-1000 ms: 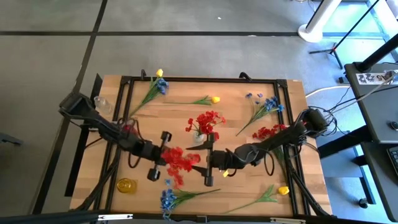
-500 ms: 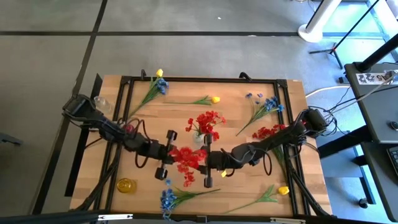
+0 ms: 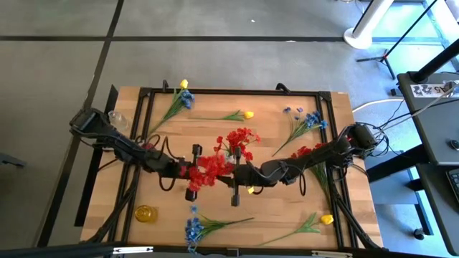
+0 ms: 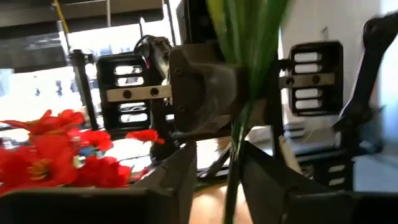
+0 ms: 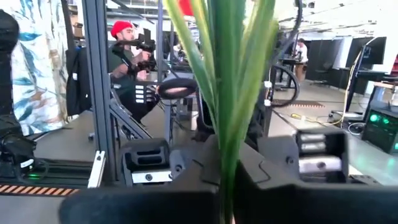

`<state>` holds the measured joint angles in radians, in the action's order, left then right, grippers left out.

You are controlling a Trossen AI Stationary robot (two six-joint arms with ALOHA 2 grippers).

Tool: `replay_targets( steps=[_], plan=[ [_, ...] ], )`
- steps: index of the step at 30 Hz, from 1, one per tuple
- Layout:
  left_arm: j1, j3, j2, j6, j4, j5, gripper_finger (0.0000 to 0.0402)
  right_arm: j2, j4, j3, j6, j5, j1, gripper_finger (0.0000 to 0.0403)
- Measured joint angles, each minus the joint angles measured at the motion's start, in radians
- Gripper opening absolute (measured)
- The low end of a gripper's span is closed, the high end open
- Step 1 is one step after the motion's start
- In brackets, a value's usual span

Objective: Sort flowers into vase by color
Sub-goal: Put the top red flower into the transparent vase

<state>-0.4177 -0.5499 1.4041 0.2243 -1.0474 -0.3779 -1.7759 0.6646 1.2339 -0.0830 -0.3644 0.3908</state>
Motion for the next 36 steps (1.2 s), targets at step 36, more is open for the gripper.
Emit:
replay_targets(
  steps=[36],
  plan=[
    [-0.214,0.183,-0.258,-0.275,0.417,-0.180,0.0149,0.029,0.497,-0.303,-0.338,-0.165,-0.042,0.0002]
  ],
)
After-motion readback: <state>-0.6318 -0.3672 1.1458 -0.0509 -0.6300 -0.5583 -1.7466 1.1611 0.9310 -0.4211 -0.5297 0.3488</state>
